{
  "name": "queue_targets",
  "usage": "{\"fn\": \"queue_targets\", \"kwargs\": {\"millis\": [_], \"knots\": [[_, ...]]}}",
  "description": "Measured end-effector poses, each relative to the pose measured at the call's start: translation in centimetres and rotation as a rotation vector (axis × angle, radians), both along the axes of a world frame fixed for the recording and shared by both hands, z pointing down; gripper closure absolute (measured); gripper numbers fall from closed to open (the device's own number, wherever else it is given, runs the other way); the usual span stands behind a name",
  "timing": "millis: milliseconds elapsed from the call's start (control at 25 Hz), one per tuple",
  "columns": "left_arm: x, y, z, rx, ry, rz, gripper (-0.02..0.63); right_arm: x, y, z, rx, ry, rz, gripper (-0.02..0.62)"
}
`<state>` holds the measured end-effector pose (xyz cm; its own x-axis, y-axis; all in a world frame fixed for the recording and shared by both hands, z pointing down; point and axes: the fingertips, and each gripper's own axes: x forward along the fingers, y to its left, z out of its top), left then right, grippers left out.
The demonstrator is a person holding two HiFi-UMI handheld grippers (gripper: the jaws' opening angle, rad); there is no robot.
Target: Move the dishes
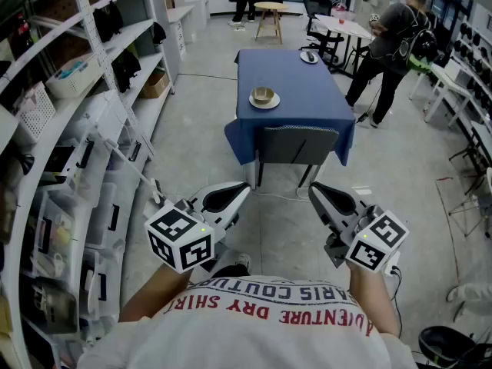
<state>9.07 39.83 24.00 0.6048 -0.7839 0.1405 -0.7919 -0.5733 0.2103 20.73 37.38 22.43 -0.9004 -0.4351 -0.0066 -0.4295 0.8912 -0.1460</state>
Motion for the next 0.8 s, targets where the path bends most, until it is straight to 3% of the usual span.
{"fn": "queue_targets", "kwargs": {"millis": [440, 800], "knots": [[-1.7, -1.5, 1.9, -0.04, 0.027, 0.001, 0.578, -1.7, -1.6, 2.6, -0.068, 0.047, 0.004, 0.572], [-5.7, -7.2, 3.4, -0.106, 0.03, -0.003, 0.578, -5.8, -7.0, 4.9, -0.18, 0.051, -0.013, 0.571]]}}
